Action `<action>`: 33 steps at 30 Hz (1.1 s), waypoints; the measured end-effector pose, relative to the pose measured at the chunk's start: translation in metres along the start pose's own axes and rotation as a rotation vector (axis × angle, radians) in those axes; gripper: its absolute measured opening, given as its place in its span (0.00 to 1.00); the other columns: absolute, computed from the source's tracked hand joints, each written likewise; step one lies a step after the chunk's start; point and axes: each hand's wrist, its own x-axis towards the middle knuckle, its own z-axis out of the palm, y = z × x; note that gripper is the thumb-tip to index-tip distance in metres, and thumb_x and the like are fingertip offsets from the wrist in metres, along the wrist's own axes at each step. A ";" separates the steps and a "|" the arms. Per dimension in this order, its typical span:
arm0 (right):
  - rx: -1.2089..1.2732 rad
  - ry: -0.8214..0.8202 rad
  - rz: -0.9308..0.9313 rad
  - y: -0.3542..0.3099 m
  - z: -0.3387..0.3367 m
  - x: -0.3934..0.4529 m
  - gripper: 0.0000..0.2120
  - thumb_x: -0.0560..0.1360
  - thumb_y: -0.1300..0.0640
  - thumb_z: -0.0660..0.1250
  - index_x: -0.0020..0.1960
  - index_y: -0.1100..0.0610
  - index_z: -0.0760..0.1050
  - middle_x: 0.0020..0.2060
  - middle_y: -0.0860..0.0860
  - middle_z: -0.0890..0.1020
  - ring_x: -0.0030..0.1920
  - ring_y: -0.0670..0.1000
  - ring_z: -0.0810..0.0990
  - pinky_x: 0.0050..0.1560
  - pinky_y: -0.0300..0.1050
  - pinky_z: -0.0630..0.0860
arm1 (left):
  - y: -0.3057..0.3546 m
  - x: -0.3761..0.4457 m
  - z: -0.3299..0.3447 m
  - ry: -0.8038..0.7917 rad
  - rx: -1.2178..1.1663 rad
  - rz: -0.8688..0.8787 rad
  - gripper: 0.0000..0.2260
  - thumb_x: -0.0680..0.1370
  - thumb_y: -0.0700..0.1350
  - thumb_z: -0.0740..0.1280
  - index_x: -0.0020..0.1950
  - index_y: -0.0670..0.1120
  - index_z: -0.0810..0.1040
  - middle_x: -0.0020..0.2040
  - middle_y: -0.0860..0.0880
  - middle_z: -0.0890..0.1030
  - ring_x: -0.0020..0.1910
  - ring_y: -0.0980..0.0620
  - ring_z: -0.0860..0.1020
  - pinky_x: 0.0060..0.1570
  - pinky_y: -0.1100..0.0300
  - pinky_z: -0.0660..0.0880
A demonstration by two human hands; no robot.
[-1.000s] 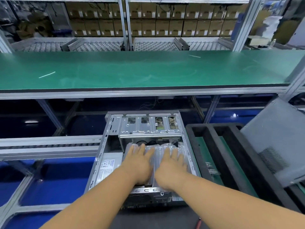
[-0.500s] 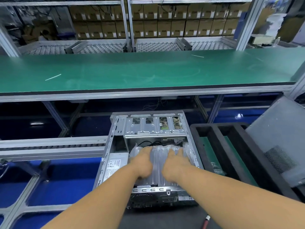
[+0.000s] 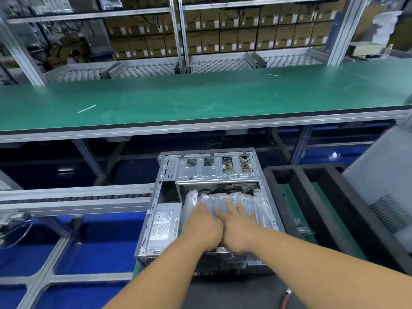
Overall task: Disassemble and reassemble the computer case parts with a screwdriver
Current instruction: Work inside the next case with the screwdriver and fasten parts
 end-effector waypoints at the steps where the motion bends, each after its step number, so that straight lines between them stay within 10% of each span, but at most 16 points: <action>1: 0.065 0.038 -0.025 0.004 0.000 -0.004 0.37 0.80 0.55 0.61 0.84 0.42 0.48 0.84 0.53 0.39 0.83 0.58 0.36 0.80 0.67 0.42 | 0.006 0.002 -0.005 -0.033 0.032 -0.059 0.25 0.82 0.45 0.58 0.79 0.41 0.63 0.81 0.38 0.58 0.75 0.38 0.67 0.72 0.45 0.68; 4: 0.244 0.144 -0.097 0.020 0.002 -0.024 0.25 0.84 0.56 0.55 0.81 0.45 0.62 0.83 0.54 0.58 0.82 0.55 0.56 0.80 0.52 0.58 | 0.027 0.000 -0.018 -0.111 0.154 -0.113 0.19 0.83 0.36 0.53 0.73 0.36 0.71 0.76 0.35 0.68 0.72 0.39 0.71 0.67 0.52 0.69; 6: 0.413 0.223 -0.094 0.036 -0.004 -0.039 0.22 0.85 0.56 0.56 0.76 0.43 0.70 0.69 0.50 0.76 0.60 0.47 0.80 0.58 0.44 0.77 | 0.048 0.002 -0.025 -0.046 0.166 -0.109 0.18 0.82 0.37 0.54 0.69 0.37 0.75 0.70 0.38 0.75 0.66 0.40 0.76 0.63 0.51 0.73; 9: 0.730 0.347 -0.077 0.075 -0.035 -0.064 0.18 0.84 0.56 0.57 0.66 0.39 0.77 0.44 0.46 0.82 0.25 0.41 0.73 0.27 0.39 0.71 | 0.104 -0.003 -0.022 0.287 -0.049 -0.040 0.24 0.78 0.48 0.58 0.75 0.49 0.69 0.71 0.47 0.75 0.64 0.44 0.77 0.62 0.47 0.74; 15: 0.626 0.855 0.112 0.227 -0.130 -0.140 0.15 0.81 0.60 0.63 0.59 0.42 0.79 0.53 0.39 0.81 0.55 0.46 0.80 0.59 0.45 0.78 | 0.280 -0.001 0.061 0.053 -0.659 0.376 0.11 0.81 0.45 0.64 0.59 0.60 0.73 0.56 0.57 0.79 0.44 0.58 0.78 0.35 0.68 0.72; 18: 0.306 1.005 0.333 0.327 -0.181 -0.183 0.18 0.79 0.59 0.64 0.69 0.51 0.76 0.63 0.51 0.79 0.64 0.56 0.77 0.64 0.52 0.75 | 0.364 0.007 0.105 -0.164 -0.787 0.376 0.10 0.82 0.42 0.64 0.63 0.51 0.73 0.48 0.50 0.77 0.41 0.53 0.74 0.41 0.60 0.72; 22: -0.034 0.802 0.697 0.419 -0.208 -0.212 0.25 0.77 0.54 0.67 0.72 0.56 0.68 0.66 0.59 0.75 0.68 0.62 0.70 0.65 0.53 0.70 | 0.442 0.011 0.143 -0.423 -1.013 0.255 0.11 0.83 0.37 0.58 0.44 0.50 0.65 0.37 0.44 0.60 0.32 0.53 0.58 0.32 0.59 0.57; 26: 0.029 0.484 0.647 0.442 -0.205 -0.216 0.06 0.79 0.59 0.63 0.56 0.57 0.73 0.59 0.60 0.80 0.60 0.61 0.80 0.51 0.48 0.75 | 0.480 0.027 0.163 -0.393 -1.133 0.109 0.14 0.82 0.44 0.65 0.39 0.52 0.64 0.33 0.50 0.62 0.31 0.51 0.59 0.33 0.56 0.56; 29: 0.223 0.506 0.572 0.433 -0.193 -0.211 0.02 0.75 0.61 0.64 0.47 0.55 0.73 0.49 0.57 0.80 0.51 0.59 0.81 0.45 0.45 0.74 | 0.493 0.042 0.160 -0.385 -1.136 0.061 0.11 0.79 0.55 0.72 0.49 0.50 0.75 0.41 0.48 0.73 0.43 0.49 0.75 0.46 0.54 0.76; 33: 0.505 0.314 0.437 0.389 -0.174 -0.198 0.29 0.78 0.64 0.65 0.78 0.56 0.63 0.65 0.57 0.77 0.60 0.59 0.80 0.49 0.50 0.80 | 0.507 0.065 0.149 -0.307 -1.104 -0.032 0.33 0.75 0.59 0.75 0.73 0.42 0.72 0.65 0.42 0.78 0.64 0.40 0.78 0.66 0.43 0.76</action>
